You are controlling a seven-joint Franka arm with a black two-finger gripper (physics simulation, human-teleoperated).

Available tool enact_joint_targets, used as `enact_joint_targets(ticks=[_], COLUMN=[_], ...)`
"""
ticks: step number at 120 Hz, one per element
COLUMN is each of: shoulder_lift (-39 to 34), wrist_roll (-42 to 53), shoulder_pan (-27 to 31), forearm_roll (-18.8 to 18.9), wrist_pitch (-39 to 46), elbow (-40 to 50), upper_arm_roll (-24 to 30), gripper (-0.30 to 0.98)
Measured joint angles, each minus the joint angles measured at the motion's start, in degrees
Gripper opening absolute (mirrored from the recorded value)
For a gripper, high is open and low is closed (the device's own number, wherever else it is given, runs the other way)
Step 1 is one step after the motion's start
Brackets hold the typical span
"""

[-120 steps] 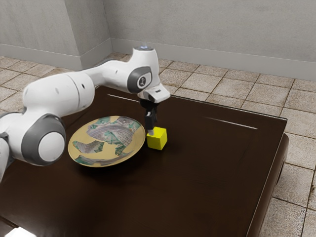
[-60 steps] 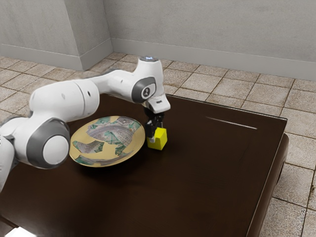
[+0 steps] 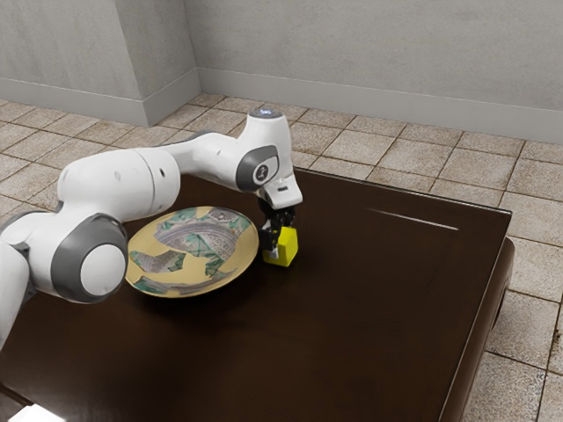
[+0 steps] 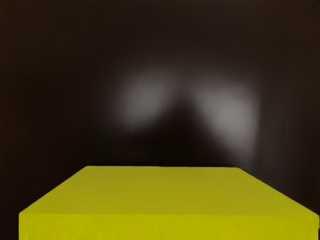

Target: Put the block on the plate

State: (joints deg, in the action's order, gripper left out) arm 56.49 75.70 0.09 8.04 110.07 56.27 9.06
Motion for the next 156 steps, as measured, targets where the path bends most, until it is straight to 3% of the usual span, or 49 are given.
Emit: enact_joint_targets(ticks=[20,38,60,80,90,116,156], shoulder_lift=[-0.79,-5.69,-21.11,-26.68,-27.58,-31.14,-41.51], wrist_roll=[0.55,0.95,-0.35,-2.27,-3.12,-5.09,-30.76], shoulder_pan=[-0.17,-0.56,0.14,2.21,2.71,2.68,0.91], forearm_roll=[0.02,0.11,-0.94,-4.55,-5.73,-7.22,-10.6], wrist_pitch=[0.35,0.02,0.04,0.35,0.46,0.36,0.91], elbow=[0.15,0.8,16.82,29.22,31.41,33.56,36.41], upper_arm_roll=[-0.11,-1.81,-4.63,-8.61,-9.03,-9.67,-8.82], gripper=[0.43,0.42,0.44,0.43,0.43,0.59,0.67])
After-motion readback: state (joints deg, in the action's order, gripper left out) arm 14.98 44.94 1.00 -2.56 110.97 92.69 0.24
